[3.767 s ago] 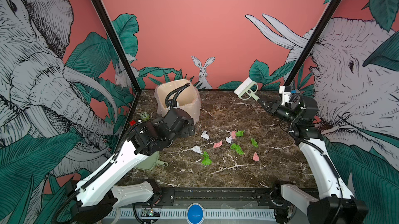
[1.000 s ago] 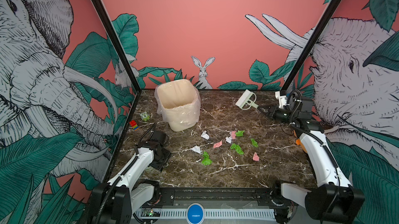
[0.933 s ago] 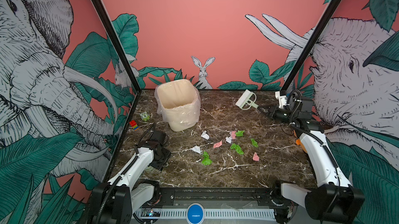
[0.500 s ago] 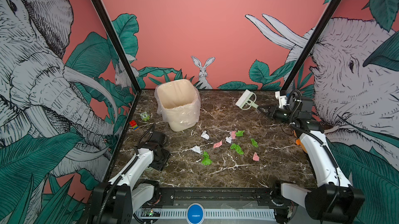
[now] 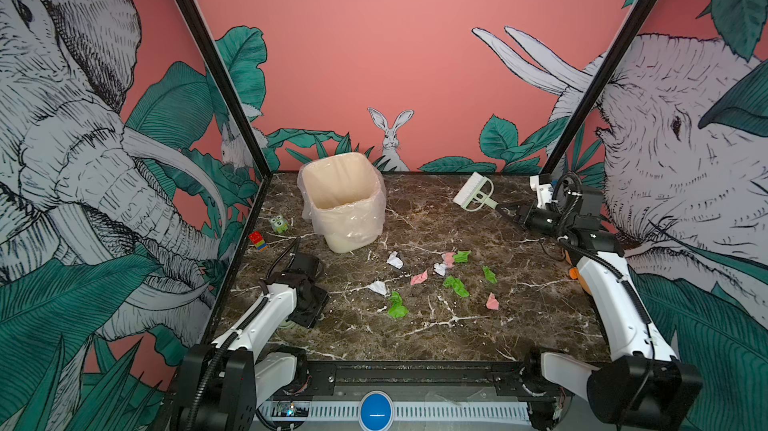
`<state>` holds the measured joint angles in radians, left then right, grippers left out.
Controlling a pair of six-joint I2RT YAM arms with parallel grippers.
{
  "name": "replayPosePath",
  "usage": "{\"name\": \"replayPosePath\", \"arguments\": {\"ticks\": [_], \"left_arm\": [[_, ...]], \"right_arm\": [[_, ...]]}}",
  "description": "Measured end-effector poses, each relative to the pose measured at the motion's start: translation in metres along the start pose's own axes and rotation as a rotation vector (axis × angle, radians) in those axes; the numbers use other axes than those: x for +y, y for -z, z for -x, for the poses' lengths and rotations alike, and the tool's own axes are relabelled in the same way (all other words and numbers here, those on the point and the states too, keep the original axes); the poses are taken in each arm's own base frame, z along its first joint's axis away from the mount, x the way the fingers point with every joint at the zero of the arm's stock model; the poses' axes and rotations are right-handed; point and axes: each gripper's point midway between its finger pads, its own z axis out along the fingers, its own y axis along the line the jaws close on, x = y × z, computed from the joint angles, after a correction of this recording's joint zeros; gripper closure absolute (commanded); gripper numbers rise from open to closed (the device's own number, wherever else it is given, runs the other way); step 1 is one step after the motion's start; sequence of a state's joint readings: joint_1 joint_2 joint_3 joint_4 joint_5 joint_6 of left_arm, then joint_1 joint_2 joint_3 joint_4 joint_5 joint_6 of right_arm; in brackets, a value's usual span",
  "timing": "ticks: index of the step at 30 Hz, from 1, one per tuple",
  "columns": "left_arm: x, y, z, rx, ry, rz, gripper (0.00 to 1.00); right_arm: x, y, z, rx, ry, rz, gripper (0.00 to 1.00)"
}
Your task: Sweep away the paper scraps from the table
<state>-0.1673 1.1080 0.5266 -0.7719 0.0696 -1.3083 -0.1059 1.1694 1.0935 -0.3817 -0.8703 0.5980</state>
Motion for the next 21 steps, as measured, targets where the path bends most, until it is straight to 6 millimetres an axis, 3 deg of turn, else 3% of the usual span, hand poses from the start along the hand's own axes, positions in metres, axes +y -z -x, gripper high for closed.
{"name": "replayPosePath", "arguments": {"ticks": [21], "left_arm": [[0.0001, 0.0, -0.0002, 0.001, -0.004, 0.0, 0.62]], "right_arm": [[-0.0001, 0.0, -0.0001, 0.0, -0.001, 0.0, 1.0]]}}
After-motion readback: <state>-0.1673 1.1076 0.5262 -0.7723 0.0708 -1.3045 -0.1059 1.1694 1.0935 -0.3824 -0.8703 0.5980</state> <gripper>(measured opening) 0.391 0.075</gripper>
